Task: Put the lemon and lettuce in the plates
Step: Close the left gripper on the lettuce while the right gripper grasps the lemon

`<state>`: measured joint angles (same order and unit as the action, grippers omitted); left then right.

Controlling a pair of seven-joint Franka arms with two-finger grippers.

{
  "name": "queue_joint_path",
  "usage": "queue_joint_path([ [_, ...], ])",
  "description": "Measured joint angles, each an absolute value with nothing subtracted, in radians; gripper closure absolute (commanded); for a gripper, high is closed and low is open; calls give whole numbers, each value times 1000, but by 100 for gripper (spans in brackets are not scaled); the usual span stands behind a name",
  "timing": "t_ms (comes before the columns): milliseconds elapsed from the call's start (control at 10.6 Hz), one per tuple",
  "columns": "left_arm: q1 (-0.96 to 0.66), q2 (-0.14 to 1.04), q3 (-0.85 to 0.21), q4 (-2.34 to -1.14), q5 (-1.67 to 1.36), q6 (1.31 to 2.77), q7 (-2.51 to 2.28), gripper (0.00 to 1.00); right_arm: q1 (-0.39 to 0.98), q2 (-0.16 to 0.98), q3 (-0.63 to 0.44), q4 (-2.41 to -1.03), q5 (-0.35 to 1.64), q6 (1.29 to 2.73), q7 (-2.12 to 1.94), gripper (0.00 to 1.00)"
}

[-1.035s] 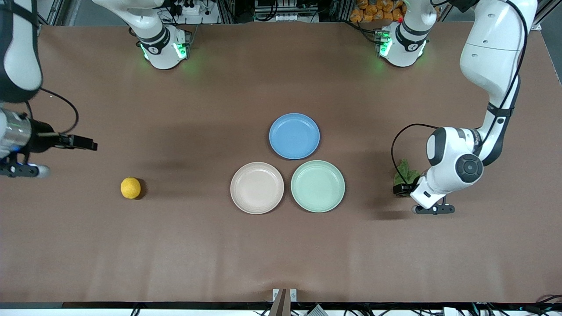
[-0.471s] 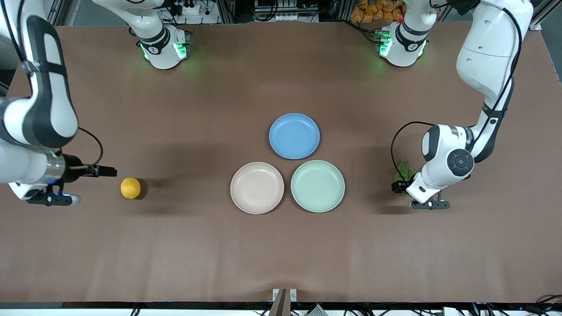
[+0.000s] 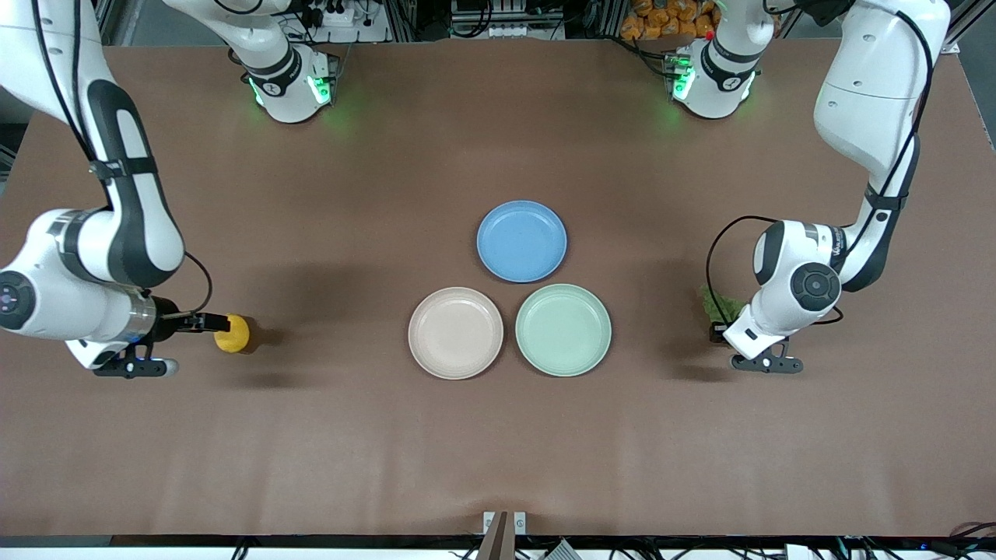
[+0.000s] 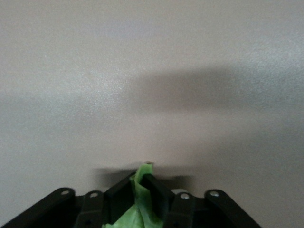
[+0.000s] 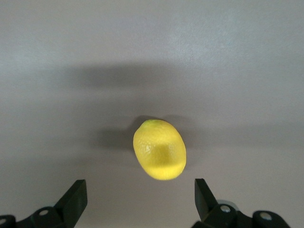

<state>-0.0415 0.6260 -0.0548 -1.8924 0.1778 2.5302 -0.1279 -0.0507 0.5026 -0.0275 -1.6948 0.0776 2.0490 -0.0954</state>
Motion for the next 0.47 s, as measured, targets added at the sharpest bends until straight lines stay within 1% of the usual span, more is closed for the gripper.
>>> queue_joint_path([
  [94, -42, 628, -56, -1887, 178, 2530, -128, 100, -51, 522, -28, -1704, 72, 2081, -99, 0],
  [188, -44, 632, -57, -1868, 178, 2498, -128, 100, -51, 542, -28, -1707, 69, 2106, -101, 0],
  [471, -54, 634, -61, -1738, 178, 2299, -128, 100, -51, 590, -30, -1708, 62, 2153, -104, 0],
])
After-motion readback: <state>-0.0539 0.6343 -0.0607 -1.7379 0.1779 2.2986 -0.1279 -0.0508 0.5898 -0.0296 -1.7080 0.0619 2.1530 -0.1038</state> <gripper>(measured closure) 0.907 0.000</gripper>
